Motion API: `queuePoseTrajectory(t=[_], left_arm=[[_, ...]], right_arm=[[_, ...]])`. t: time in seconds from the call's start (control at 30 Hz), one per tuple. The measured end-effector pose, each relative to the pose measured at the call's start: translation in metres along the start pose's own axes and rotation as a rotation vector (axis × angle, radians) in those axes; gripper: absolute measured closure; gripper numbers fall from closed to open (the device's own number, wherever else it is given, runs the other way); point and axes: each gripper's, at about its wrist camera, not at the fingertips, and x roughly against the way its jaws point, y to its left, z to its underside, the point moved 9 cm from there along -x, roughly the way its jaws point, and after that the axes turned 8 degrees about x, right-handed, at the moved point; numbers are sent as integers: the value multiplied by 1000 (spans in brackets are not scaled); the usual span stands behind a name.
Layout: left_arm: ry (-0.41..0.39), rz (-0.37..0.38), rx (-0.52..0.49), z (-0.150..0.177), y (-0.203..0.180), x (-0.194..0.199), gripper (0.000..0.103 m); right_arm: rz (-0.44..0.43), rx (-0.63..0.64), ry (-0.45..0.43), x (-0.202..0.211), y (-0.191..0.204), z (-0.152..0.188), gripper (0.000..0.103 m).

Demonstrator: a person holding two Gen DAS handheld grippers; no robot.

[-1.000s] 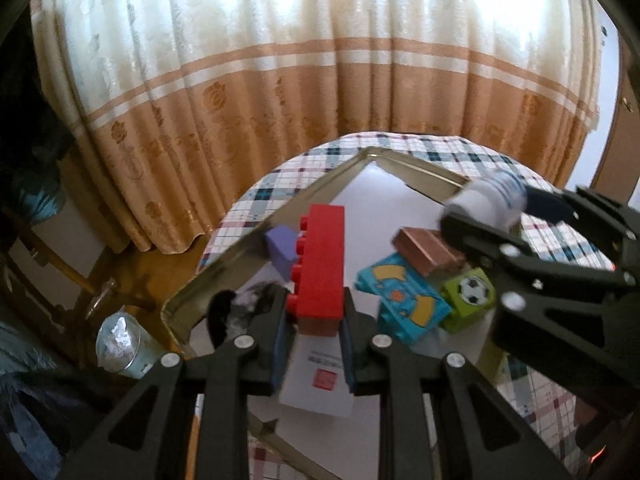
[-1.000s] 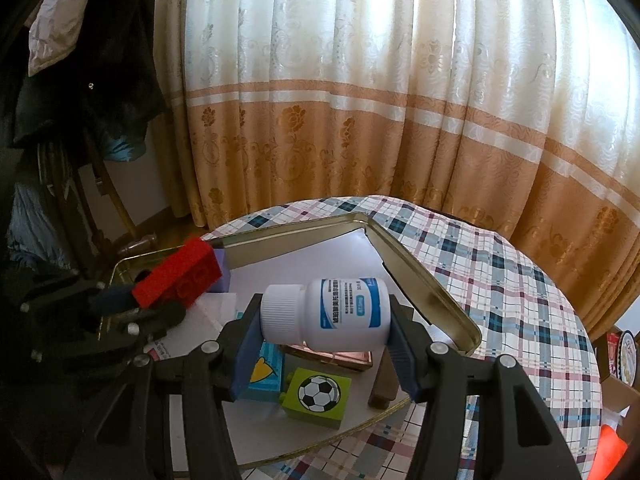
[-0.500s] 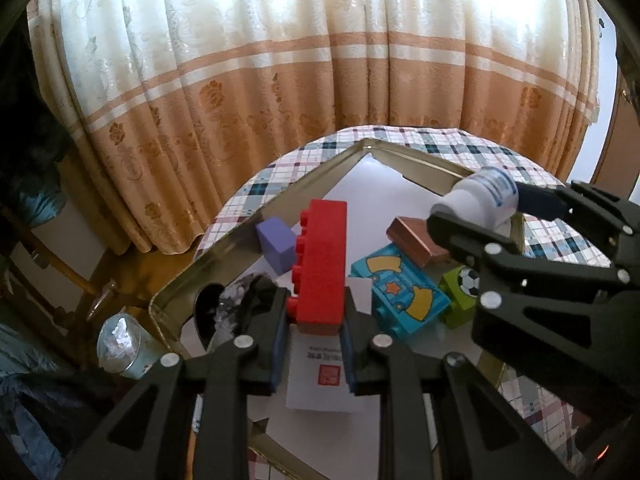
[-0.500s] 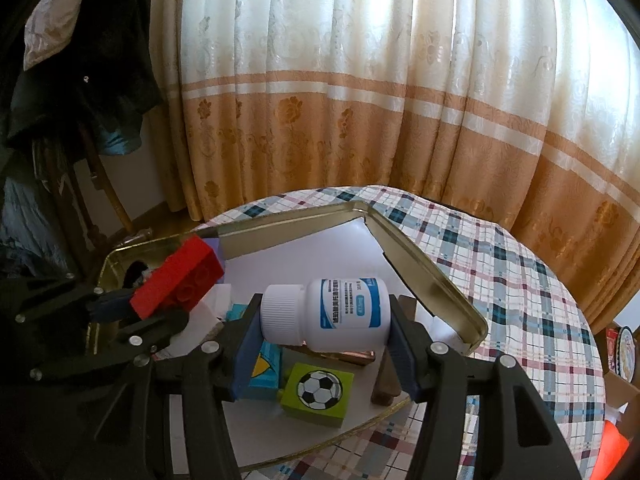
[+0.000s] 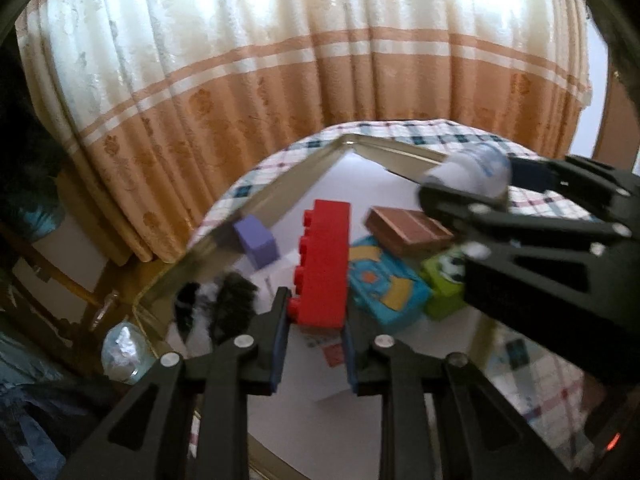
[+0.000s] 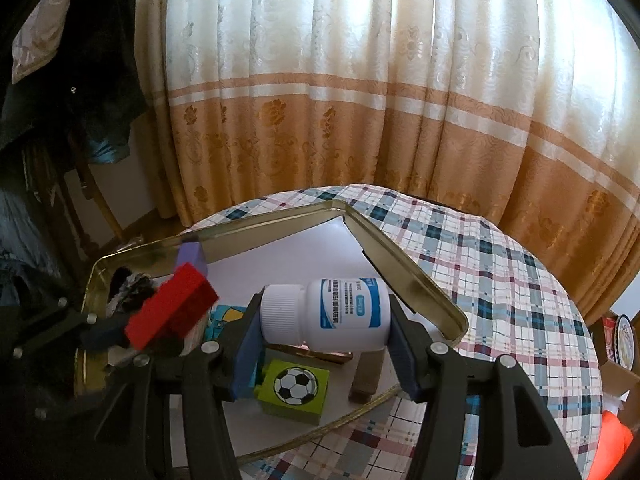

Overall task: Organize rigid objects
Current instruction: 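Lower the red block into the tray with the left tool while the right tool lowers the pill bottle, then release the red block with the left tool while the right tool releases the pill bottle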

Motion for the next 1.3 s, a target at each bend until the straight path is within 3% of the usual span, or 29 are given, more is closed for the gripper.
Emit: queuePoseTrajectory(t=[0.07,0.13,0.5,0.73,0.83,1.13,1.3], left_arm=[[-5,-30,22,-3,9,-2,41],[4,-21,22,0,13,-7,31],[22,12,17,7,8,0,34],[-18,-5,98,3,34,20,4],[-36,-21,106,-1,40,24,4],[-59,-54,109,-7,47,39,1],[-66,-62,118,-11,52,43,1]], right_arm=[[-6,4,-4,-1,3,-1,44],[-8,13,-3,-3,6,-2,44],[-27,17,24,-10,8,1,44],[-41,-5,-18,7,9,0,32],[-30,-22,-37,15,7,-1,26],[16,-26,-40,37,9,-1,24],[68,-25,-44,45,4,-4,16]])
